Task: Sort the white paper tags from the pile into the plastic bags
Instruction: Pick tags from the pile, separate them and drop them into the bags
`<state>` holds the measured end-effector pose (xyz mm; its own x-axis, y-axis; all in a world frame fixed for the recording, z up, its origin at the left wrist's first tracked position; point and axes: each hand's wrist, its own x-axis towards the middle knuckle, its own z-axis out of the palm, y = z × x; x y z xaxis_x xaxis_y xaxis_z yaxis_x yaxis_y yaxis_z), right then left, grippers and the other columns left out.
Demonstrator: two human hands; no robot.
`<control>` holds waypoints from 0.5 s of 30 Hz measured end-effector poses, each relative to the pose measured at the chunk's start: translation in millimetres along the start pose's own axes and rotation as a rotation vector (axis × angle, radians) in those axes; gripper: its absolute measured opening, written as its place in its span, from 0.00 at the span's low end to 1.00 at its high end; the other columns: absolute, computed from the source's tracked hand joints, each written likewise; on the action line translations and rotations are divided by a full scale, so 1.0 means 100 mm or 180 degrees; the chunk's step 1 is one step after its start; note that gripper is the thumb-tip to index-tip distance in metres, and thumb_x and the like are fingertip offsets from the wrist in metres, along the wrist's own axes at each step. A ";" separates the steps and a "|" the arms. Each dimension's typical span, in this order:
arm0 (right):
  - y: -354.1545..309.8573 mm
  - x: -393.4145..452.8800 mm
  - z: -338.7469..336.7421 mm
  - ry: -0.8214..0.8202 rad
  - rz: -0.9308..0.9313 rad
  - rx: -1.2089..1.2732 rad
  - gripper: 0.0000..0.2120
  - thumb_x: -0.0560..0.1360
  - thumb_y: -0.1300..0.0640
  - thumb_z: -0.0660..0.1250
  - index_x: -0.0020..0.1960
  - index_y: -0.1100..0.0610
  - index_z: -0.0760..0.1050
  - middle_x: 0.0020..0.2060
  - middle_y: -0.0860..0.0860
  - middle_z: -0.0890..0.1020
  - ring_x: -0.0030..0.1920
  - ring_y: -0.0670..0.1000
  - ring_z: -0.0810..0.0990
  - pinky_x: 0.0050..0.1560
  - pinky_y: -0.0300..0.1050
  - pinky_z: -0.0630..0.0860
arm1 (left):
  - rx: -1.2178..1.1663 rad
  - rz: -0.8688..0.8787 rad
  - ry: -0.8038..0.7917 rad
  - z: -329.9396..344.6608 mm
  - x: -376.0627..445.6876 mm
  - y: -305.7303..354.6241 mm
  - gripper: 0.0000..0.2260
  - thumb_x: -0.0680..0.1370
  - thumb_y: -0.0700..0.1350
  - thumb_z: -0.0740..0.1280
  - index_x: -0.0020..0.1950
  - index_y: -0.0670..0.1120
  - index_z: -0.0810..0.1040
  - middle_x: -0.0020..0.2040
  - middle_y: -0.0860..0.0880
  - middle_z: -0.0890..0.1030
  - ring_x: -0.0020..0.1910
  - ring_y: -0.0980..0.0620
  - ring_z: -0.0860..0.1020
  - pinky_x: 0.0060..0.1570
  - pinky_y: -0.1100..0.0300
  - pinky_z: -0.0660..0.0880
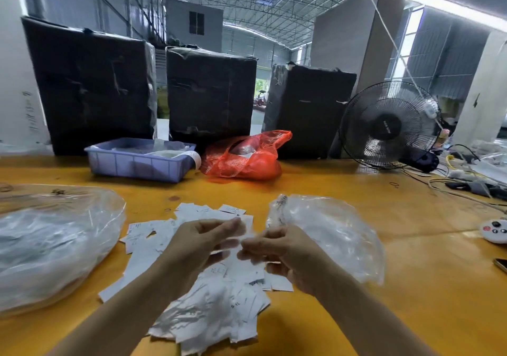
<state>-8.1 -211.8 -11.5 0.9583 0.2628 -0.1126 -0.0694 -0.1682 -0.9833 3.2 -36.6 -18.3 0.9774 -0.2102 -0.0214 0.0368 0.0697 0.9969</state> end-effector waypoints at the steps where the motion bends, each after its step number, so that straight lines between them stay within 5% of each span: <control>1: 0.01 0.01 0.03 -0.0028 0.0026 -0.0038 0.06 0.67 0.51 0.74 0.33 0.51 0.83 0.40 0.51 0.86 0.36 0.42 0.79 0.43 0.43 0.68 | -0.0079 -0.0026 0.0127 -0.02 0.01 -0.01 0.16 0.64 0.53 0.72 0.46 0.45 0.85 0.46 0.51 0.85 0.48 0.54 0.83 0.44 0.60 0.74; 5: 0.02 0.02 0.09 -0.0177 0.0015 -0.0178 0.04 0.69 0.54 0.74 0.41 0.53 0.82 0.41 0.51 0.86 0.38 0.44 0.80 0.46 0.45 0.68 | -0.0124 -0.0039 0.0452 -0.09 0.03 -0.02 0.10 0.61 0.49 0.74 0.36 0.43 0.85 0.39 0.47 0.85 0.38 0.54 0.79 0.39 0.63 0.73; 11: -0.04 0.10 0.13 -0.0242 -0.0110 -0.0345 0.25 0.59 0.44 0.75 0.53 0.52 0.79 0.46 0.49 0.85 0.44 0.44 0.83 0.47 0.43 0.70 | -0.0096 -0.0070 0.0550 -0.17 0.08 -0.06 0.11 0.56 0.49 0.77 0.32 0.43 0.84 0.28 0.49 0.80 0.28 0.57 0.75 0.33 0.65 0.69; 15: -0.08 0.18 0.17 -0.0213 -0.0281 -0.0569 0.16 0.65 0.52 0.76 0.52 0.51 0.80 0.47 0.48 0.84 0.43 0.45 0.81 0.44 0.40 0.71 | 0.0158 -0.0160 0.0271 -0.23 0.09 -0.09 0.15 0.52 0.54 0.77 0.30 0.44 0.84 0.25 0.48 0.76 0.25 0.54 0.69 0.29 0.63 0.65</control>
<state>5.5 -189.8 -8.1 0.9375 0.3455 -0.0421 0.0701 -0.3059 -0.9495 16.7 -17.1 -28.9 0.9888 -0.1285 -0.0756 0.0778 0.0122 0.9969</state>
